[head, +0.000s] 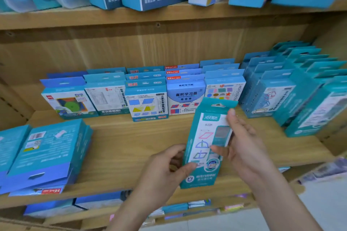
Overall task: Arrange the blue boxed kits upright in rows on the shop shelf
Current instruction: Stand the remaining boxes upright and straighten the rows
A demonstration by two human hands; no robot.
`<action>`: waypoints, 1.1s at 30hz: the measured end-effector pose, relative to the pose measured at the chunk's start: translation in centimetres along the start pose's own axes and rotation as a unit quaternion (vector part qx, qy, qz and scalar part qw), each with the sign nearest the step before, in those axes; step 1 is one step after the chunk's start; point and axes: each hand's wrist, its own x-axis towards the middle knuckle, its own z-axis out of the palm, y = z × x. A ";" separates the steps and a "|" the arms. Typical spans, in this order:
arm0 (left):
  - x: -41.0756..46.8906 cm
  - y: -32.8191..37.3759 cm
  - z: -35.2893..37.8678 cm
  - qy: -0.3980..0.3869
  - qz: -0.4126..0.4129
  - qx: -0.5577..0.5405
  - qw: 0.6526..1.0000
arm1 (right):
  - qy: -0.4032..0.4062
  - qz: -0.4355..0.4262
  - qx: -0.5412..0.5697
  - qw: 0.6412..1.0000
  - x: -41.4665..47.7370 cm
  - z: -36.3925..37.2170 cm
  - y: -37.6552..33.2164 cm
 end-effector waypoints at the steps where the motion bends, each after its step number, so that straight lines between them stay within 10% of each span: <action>1: 0.6 0.3 0.9 -0.010 0.009 0.012 1.000 | 0.017 -0.011 -0.016 1.000 -0.3 -0.6 -0.6; 16: 9.6 5.6 19.8 -0.038 0.097 0.096 0.990 | 0.214 -0.231 -0.182 0.932 -2.0 -15.3 -9.2; 28: 12.8 8.5 26.9 0.040 0.113 0.237 0.964 | 0.092 -0.356 -0.706 0.605 -0.7 -21.9 -15.1; 33: 13.7 9.9 27.8 0.028 0.100 0.295 0.950 | 0.015 -0.274 -0.789 0.550 0.3 -21.7 -17.9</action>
